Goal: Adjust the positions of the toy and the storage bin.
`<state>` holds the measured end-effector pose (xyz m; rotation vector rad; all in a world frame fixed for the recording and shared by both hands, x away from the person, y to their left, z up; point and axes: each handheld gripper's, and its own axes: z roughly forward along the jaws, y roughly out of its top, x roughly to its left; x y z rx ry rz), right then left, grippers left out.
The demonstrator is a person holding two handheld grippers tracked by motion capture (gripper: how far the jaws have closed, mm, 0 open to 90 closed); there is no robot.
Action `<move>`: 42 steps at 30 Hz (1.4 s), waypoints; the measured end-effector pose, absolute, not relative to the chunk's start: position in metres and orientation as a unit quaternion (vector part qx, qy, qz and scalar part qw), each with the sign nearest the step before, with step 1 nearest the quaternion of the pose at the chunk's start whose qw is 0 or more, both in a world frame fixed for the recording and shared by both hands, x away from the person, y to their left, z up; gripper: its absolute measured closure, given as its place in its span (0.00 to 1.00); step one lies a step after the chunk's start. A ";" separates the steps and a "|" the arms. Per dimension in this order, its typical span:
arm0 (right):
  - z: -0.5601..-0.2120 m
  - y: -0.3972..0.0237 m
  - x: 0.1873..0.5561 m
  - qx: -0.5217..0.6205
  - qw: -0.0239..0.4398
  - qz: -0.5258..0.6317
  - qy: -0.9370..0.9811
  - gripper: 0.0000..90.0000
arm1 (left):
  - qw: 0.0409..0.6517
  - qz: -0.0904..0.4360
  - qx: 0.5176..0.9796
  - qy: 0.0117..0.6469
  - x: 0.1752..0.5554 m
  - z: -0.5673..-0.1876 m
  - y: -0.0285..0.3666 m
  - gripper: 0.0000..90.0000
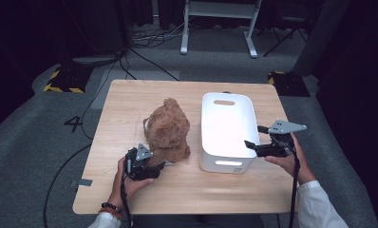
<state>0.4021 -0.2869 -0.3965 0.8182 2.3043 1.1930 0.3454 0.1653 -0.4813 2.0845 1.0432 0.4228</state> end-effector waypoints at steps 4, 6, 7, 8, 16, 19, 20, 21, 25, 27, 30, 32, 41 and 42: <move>-0.397 -0.287 0.401 0.297 0.208 0.433 0.825 0.24 | 0.388 0.170 0.808 0.411 0.341 -0.478 0.167 0.23; -0.397 -0.287 0.401 0.297 0.208 0.433 0.825 0.24 | 0.395 0.169 0.803 0.413 0.339 -0.477 0.168 0.21; -0.397 -0.287 0.401 0.297 0.207 0.433 0.826 0.24 | 0.397 0.171 0.801 0.413 0.338 -0.475 0.169 0.20; -0.397 -0.287 0.401 0.297 0.207 0.433 0.826 0.24 | 0.403 0.175 0.798 0.412 0.337 -0.472 0.169 0.19; -0.397 -0.287 0.400 0.297 0.206 0.433 0.826 0.24 | 0.439 0.193 0.777 0.408 0.331 -0.449 0.167 0.18; -0.397 -0.288 0.401 0.298 0.205 0.435 0.825 0.24 | 0.441 0.199 0.776 0.404 0.332 -0.441 0.163 0.18; -0.397 -0.288 0.401 0.298 0.204 0.435 0.825 0.24 | 0.443 0.198 0.776 0.402 0.332 -0.439 0.162 0.18; -0.397 -0.288 0.401 0.298 0.204 0.436 0.825 0.24 | 0.442 0.203 0.777 0.399 0.333 -0.436 0.160 0.18; -0.398 -0.287 0.401 0.299 0.204 0.435 0.824 0.24 | 0.442 0.212 0.776 0.398 0.336 -0.428 0.154 0.18; -0.398 -0.287 0.401 0.300 0.202 0.436 0.824 0.24 | 0.449 0.213 0.771 0.398 0.338 -0.424 0.152 0.18; -0.398 -0.287 0.401 0.300 0.200 0.437 0.824 0.24 | 0.458 0.216 0.765 0.399 0.339 -0.418 0.148 0.17; -0.398 -0.287 0.401 0.300 0.200 0.437 0.824 0.24 | 0.456 0.219 0.762 0.404 0.341 -0.417 0.145 0.17; -0.399 -0.288 0.401 0.301 0.199 0.440 0.822 0.23 | 0.438 0.221 0.756 0.433 0.359 -0.422 0.130 0.17; -0.399 -0.288 0.402 0.302 0.198 0.441 0.822 0.23 | 0.436 0.217 0.755 0.439 0.361 -0.423 0.129 0.17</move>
